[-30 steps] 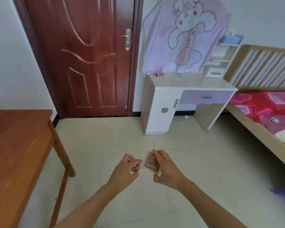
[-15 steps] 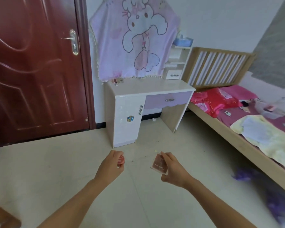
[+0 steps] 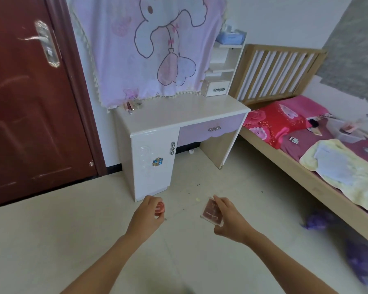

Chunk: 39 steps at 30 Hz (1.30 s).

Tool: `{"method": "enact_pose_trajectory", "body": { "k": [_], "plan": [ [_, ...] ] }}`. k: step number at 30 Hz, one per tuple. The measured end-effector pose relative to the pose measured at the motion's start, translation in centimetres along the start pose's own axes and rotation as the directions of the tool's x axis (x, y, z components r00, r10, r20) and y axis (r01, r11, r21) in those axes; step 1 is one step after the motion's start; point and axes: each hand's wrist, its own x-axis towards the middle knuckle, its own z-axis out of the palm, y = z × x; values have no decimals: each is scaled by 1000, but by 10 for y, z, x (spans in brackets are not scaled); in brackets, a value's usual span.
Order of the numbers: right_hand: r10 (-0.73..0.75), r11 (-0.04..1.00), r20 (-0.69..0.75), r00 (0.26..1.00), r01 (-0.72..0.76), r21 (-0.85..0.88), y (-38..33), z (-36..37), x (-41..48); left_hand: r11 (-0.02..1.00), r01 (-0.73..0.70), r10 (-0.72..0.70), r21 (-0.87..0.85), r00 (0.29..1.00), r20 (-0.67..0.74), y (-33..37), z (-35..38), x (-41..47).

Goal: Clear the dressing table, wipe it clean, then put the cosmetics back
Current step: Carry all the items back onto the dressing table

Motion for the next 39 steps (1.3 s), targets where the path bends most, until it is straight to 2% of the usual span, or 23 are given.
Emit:
{"method": "enact_pose_trajectory", "body": {
  "k": [6, 11, 16, 19, 24, 28, 32, 36, 39],
  "plan": [
    [-47, 998, -22, 999, 48, 31, 32, -28, 100, 999, 28, -27, 28, 999, -39, -5, 14, 95],
    [-140, 989, 2, 990, 140, 45, 50, -67, 202, 992, 124, -120, 36, 988, -94, -4, 11, 181],
    [-251, 968, 38, 967, 250, 26, 48, -99, 300, 970, 242, -238, -13, 941, -242, -11, 7, 249],
    [-290, 957, 72, 954, 288, 35, 41, -99, 345, 955, 297, -287, 11, 929, -233, -27, 12, 267],
    [-353, 927, 103, 930, 363, -94, 16, -92, 420, 940, 338, -313, 38, 903, -293, -69, -2, 320],
    [-342, 922, 43, 939, 345, -175, -7, -94, 483, 950, 306, -273, 59, 908, -318, -103, -21, 385],
    [-281, 940, 6, 960, 277, -197, -30, -110, 536, 962, 264, -240, 62, 936, -258, -128, -41, 449],
    [-196, 975, -46, 980, 190, -115, -49, -117, 577, 967, 248, -230, 61, 948, -219, -154, -57, 506],
    [-95, 994, 4, 995, 95, -55, -50, -97, 588, 962, 269, -257, 51, 953, -162, -169, -48, 525]
  ]
}}
